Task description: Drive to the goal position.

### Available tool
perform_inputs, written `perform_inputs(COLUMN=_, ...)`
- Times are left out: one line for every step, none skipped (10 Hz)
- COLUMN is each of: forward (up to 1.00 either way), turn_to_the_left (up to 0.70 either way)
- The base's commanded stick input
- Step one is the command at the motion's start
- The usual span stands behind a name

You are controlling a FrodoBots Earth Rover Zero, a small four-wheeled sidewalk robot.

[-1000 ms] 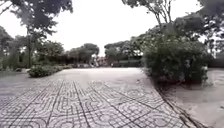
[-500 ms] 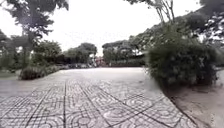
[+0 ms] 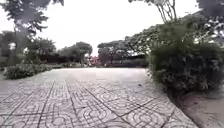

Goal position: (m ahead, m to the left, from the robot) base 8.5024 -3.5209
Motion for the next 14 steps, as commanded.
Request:
perform_inputs(forward=1.00, turn_to_the_left=-0.27)
perform_inputs(forward=1.00, turn_to_the_left=-0.27)
perform_inputs(forward=1.00, turn_to_the_left=-0.27)
perform_inputs(forward=1.00, turn_to_the_left=-0.27)
perform_inputs(forward=1.00, turn_to_the_left=-0.27)
perform_inputs(forward=1.00, turn_to_the_left=-0.27)
perform_inputs(forward=1.00, turn_to_the_left=-0.27)
perform_inputs(forward=1.00, turn_to_the_left=-0.27)
perform_inputs(forward=1.00, turn_to_the_left=-0.27)
perform_inputs(forward=1.00, turn_to_the_left=-0.27)
perform_inputs(forward=1.00, turn_to_the_left=-0.27)
perform_inputs(forward=1.00, turn_to_the_left=-0.13)
perform_inputs(forward=1.00, turn_to_the_left=0.00)
perform_inputs(forward=1.00, turn_to_the_left=0.00)
